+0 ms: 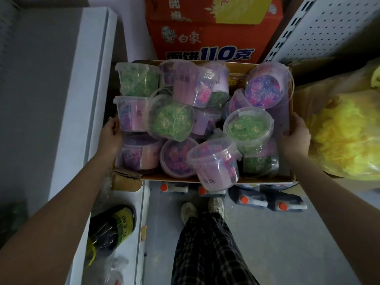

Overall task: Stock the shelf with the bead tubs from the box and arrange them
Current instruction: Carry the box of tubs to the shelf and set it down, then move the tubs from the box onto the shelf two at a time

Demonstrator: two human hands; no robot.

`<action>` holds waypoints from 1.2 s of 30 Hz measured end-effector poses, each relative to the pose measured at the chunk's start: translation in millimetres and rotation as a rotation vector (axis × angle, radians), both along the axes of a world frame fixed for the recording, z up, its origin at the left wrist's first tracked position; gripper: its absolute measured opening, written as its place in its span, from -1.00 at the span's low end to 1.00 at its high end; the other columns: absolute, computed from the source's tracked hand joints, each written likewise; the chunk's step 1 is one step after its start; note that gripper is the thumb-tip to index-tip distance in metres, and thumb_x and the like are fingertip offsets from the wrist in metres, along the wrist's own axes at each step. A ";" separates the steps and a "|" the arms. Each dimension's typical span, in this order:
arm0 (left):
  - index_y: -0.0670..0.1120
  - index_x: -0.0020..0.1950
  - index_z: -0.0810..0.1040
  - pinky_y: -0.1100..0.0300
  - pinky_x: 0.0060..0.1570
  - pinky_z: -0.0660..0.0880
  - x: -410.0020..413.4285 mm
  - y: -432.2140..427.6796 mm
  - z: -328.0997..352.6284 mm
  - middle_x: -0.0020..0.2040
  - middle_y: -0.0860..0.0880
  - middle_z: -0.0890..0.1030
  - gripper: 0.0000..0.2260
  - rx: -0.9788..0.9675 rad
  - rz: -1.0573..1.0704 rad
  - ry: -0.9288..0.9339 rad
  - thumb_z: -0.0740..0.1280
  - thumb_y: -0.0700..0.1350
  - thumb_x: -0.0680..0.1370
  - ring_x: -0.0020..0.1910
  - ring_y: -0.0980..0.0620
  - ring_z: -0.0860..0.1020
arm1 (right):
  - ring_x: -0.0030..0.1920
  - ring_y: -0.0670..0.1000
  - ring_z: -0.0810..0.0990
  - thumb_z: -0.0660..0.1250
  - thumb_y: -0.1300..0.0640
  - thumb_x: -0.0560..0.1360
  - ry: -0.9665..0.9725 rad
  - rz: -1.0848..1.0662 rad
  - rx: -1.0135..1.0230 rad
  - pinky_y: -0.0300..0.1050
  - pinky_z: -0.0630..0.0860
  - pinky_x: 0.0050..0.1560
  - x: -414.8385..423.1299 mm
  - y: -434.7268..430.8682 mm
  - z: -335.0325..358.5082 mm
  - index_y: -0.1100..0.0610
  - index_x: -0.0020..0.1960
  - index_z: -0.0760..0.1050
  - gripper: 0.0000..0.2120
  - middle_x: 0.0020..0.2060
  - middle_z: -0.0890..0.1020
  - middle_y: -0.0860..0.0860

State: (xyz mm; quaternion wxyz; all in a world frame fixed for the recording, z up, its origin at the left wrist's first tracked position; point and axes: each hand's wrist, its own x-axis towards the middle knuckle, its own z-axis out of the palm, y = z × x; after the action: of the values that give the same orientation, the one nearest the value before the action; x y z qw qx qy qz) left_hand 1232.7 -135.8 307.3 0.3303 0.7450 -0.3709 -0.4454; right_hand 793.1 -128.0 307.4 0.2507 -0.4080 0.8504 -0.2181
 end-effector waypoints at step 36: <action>-0.13 0.39 0.36 0.42 -0.19 0.35 -41.5 71.1 108.3 0.13 0.06 0.44 -0.62 -0.009 -0.258 -0.248 0.28 -0.22 0.57 0.10 0.12 0.43 | 0.31 0.03 0.42 0.29 0.10 0.51 -0.214 0.305 -0.087 -0.07 0.38 0.29 68.7 79.3 100.5 0.04 0.48 0.25 -0.45 0.30 0.45 0.06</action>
State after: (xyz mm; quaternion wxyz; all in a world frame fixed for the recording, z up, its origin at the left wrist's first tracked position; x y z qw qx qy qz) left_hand 1191.1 -64.7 415.6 0.2255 0.7389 -0.5033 -0.3871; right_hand 861.9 -48.6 407.9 0.3517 -0.5171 0.7370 -0.2564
